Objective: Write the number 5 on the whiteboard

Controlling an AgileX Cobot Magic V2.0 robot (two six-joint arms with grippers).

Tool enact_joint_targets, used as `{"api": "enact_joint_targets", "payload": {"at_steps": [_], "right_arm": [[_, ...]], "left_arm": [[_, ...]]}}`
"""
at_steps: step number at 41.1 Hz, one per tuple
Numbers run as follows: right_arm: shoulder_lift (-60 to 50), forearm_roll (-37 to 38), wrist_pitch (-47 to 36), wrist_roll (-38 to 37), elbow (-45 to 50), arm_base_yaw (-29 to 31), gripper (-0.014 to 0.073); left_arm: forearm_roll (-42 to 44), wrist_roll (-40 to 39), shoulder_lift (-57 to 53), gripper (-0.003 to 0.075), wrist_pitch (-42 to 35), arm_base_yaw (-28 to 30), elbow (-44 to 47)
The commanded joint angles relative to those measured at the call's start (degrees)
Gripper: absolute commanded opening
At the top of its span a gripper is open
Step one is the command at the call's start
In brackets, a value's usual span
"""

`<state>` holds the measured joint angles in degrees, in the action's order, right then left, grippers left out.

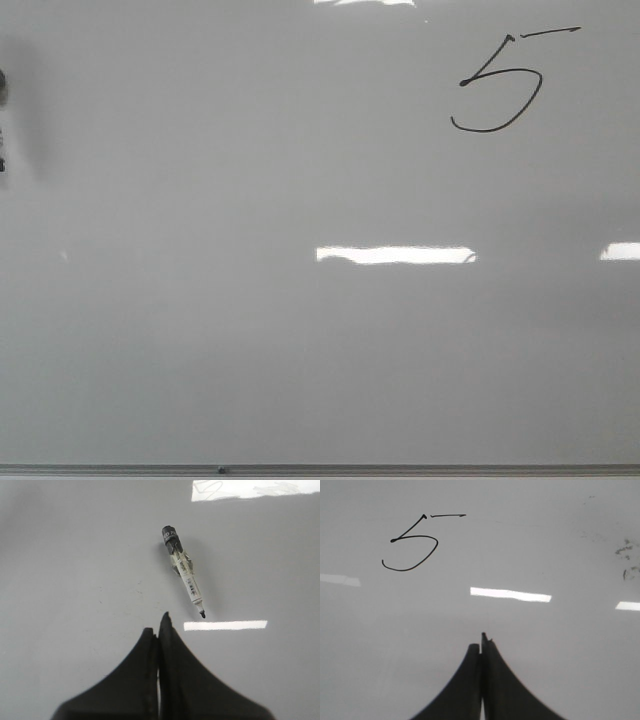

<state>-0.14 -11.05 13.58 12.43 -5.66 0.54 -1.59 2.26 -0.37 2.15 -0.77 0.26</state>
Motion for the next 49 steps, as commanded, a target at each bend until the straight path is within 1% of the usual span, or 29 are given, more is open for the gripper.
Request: {"api": "enact_joint_targets", "payload": {"at_steps": [1,7,15,40,45,47,49], "right_arm": [[-1.7,-0.1,-9.1,0.2,2.4,0.4,-0.0069],[-1.6,-0.1,-15.0,0.2,6.3,-0.6,-0.0069],[-1.6,-0.1,-17.1,0.2,6.3,-1.1,-0.0069],[-1.6,-0.1,-18.3,-0.1,6.3,-1.1,-0.0069],[-1.6,1.3,-18.1,-2.4,6.3,-0.3,-0.0069],[-1.6,3.9,-17.9,-4.9,6.3,0.2,-0.0069],[-1.6,7.2,-17.9,-9.2,6.3,1.0,-0.0069]], "left_arm": [[0.1,-0.5,-0.8,-0.002,-5.1,-0.2,0.5],[0.1,-0.5,-0.8,-0.002,-5.1,-0.2,0.5],[0.1,-0.5,-0.8,-0.002,-5.1,-0.2,0.5],[0.1,-0.5,-0.8,-0.002,-5.1,-0.2,0.5],[0.1,-0.5,-0.8,-0.002,-5.1,-0.2,0.5],[0.1,-0.5,-0.8,-0.002,-5.1,-0.2,0.5],[0.1,-0.5,-0.8,-0.002,-5.1,-0.2,0.5]]}}
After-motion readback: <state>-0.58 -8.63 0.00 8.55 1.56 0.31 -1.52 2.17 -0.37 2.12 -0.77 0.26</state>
